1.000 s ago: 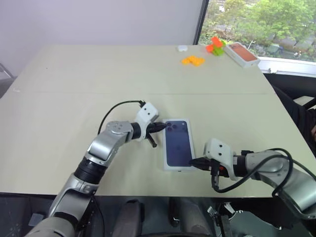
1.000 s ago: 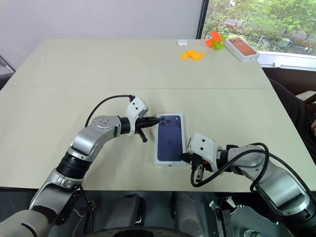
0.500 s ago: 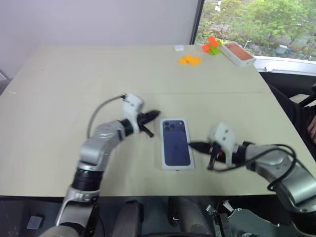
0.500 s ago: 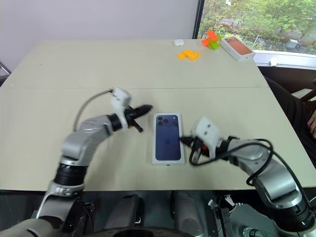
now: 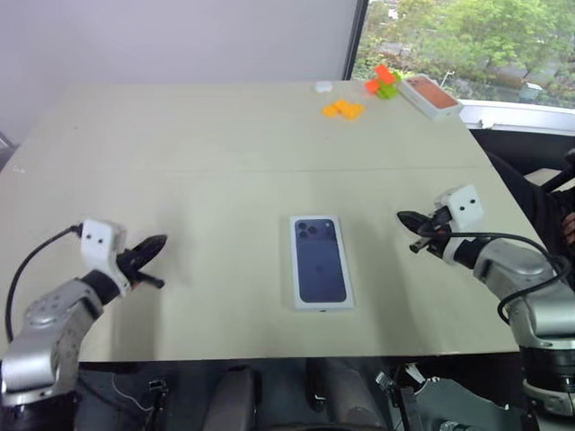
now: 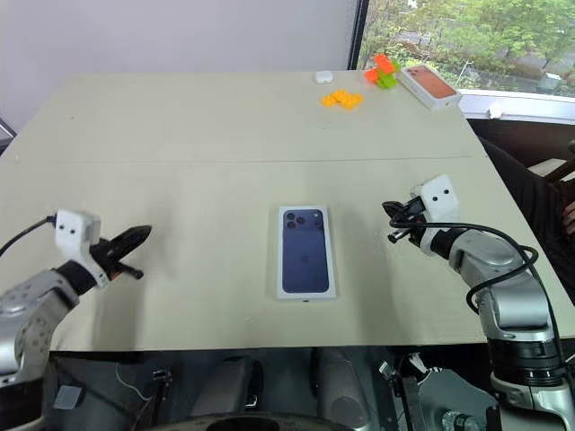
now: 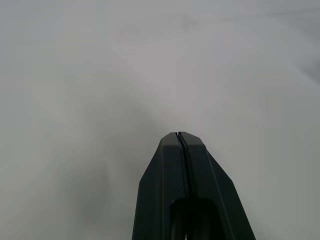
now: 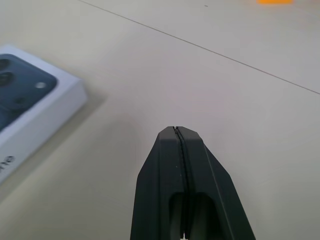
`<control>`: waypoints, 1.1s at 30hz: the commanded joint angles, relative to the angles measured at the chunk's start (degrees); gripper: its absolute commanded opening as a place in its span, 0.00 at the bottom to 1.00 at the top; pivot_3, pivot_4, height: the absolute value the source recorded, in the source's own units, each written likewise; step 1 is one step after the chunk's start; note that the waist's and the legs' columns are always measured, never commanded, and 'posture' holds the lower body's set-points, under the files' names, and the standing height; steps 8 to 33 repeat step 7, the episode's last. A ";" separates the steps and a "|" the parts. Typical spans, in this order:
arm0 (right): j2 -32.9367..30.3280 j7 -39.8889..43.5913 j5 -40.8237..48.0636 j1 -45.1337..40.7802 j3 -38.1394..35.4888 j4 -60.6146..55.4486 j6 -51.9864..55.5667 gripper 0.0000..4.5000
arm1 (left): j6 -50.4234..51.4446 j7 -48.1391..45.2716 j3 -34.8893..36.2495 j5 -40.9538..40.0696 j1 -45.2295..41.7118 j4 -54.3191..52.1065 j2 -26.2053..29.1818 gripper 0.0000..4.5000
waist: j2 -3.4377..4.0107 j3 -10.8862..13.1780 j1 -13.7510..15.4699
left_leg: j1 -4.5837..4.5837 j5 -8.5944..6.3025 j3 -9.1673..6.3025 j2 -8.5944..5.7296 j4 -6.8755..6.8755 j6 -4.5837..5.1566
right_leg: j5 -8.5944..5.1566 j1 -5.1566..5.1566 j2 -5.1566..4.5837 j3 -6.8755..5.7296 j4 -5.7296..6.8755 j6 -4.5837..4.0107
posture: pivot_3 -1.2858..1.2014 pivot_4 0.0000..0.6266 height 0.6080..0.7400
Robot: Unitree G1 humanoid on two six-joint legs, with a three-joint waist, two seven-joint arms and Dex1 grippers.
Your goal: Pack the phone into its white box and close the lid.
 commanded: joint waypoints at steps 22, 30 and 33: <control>1.79 2.07 0.44 -1.63 1.50 -0.03 -3.16 0.00 | -2.62 1.38 2.56 -1.59 0.72 -0.07 1.07 0.01 | 0.01 0.00 -0.04 | 0.03 0.00 0.00 0.03 0.01 0.00 | -0.05 0.01 0.01 -0.01 0.03 -0.10 | 0.52 0.24 1.00; 1.79 2.07 0.44 -1.63 1.50 -0.03 -3.16 0.00 | -2.62 1.38 2.56 -1.59 0.72 -0.07 1.07 0.01 | 0.01 0.00 -0.04 | 0.03 0.00 0.00 0.03 0.01 0.00 | -0.05 0.01 0.01 -0.01 0.03 -0.10 | 0.52 0.24 1.00; 1.79 2.07 0.44 -1.63 1.50 -0.03 -3.16 0.00 | -2.62 1.38 2.56 -1.59 0.72 -0.07 1.07 0.01 | 0.01 0.00 -0.04 | 0.03 0.00 0.00 0.03 0.01 0.00 | -0.05 0.01 0.01 -0.01 0.03 -0.10 | 0.52 0.24 1.00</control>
